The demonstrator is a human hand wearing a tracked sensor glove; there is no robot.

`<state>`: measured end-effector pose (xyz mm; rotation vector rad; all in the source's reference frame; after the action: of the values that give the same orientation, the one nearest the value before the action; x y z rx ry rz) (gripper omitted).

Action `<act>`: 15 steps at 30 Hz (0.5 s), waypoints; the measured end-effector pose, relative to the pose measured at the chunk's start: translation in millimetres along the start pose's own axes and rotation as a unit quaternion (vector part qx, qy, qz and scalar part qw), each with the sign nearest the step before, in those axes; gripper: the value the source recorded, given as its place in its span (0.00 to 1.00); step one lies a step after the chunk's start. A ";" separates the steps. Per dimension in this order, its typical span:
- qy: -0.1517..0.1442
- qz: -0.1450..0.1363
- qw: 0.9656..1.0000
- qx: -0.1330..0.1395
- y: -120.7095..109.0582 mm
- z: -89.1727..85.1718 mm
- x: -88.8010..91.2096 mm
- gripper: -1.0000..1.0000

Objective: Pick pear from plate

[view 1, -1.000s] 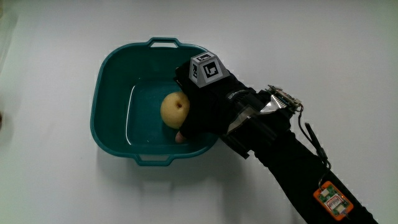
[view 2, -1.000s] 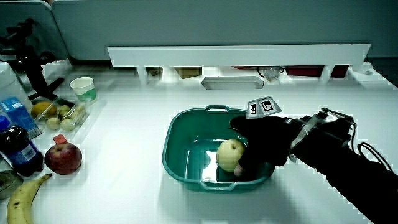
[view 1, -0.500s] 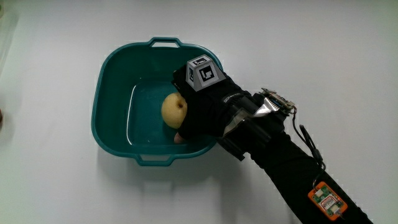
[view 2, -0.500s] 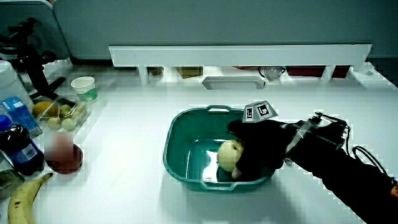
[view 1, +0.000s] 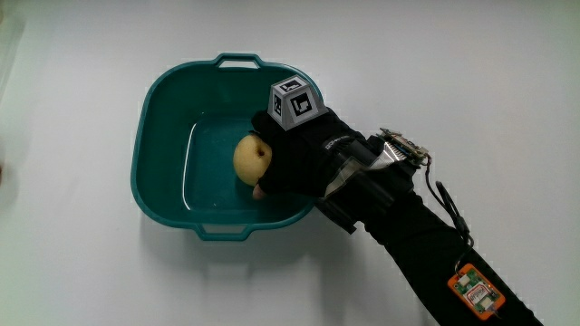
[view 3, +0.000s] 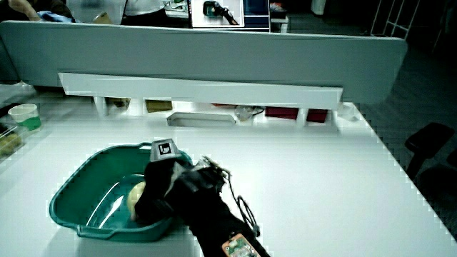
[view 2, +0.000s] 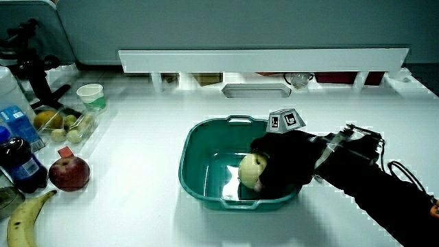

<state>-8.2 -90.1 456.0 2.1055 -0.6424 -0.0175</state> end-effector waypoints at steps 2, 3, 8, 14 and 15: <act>0.000 -0.001 1.000 0.006 0.1 -0.1 0.2 0.81; -0.004 -0.005 1.000 0.017 -0.9 0.6 -0.3 0.83; -0.004 0.004 1.000 0.023 -3.5 1.3 -0.8 0.92; -0.027 0.008 0.999 0.045 -8.1 4.5 -6.3 1.00; -0.021 0.013 0.998 0.053 -10.7 6.5 -6.4 1.00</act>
<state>-10.6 -87.4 442.5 2.2031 -0.7090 -0.0150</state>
